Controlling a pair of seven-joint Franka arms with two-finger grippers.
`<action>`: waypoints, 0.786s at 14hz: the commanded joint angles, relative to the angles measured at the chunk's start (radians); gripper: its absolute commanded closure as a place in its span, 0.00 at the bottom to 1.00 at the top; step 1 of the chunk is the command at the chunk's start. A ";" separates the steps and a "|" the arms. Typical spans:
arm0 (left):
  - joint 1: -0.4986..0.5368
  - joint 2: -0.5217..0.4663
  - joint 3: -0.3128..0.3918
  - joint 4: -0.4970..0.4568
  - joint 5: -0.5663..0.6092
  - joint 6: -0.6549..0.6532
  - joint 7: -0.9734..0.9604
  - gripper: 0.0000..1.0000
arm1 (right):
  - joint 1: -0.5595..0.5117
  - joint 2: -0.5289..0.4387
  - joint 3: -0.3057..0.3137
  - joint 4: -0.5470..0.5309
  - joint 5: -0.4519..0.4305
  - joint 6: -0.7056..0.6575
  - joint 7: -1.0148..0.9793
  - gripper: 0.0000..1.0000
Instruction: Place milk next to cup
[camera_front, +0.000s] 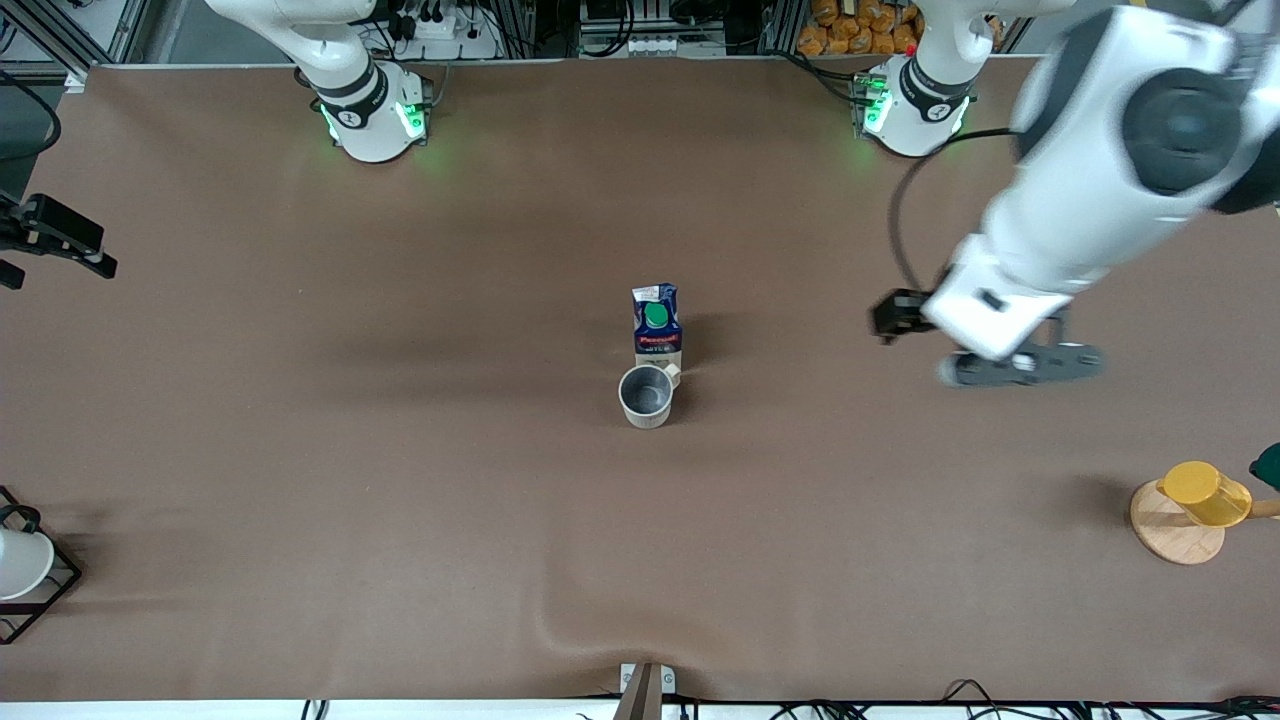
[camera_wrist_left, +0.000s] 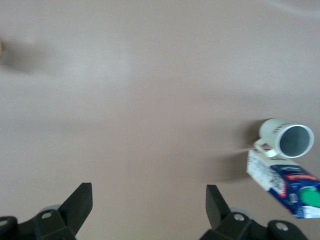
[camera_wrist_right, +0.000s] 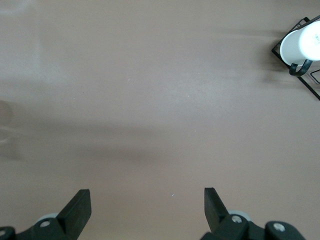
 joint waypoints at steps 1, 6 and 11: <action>0.080 -0.072 -0.014 -0.041 -0.001 -0.053 0.032 0.00 | 0.007 -0.027 -0.001 -0.023 -0.016 0.001 0.022 0.00; 0.146 -0.137 -0.010 -0.079 0.014 -0.080 0.059 0.00 | 0.004 -0.026 -0.003 -0.024 -0.016 0.000 0.022 0.00; 0.129 -0.187 0.082 -0.118 -0.001 -0.080 0.171 0.00 | 0.002 -0.024 -0.003 -0.023 -0.014 0.000 0.022 0.00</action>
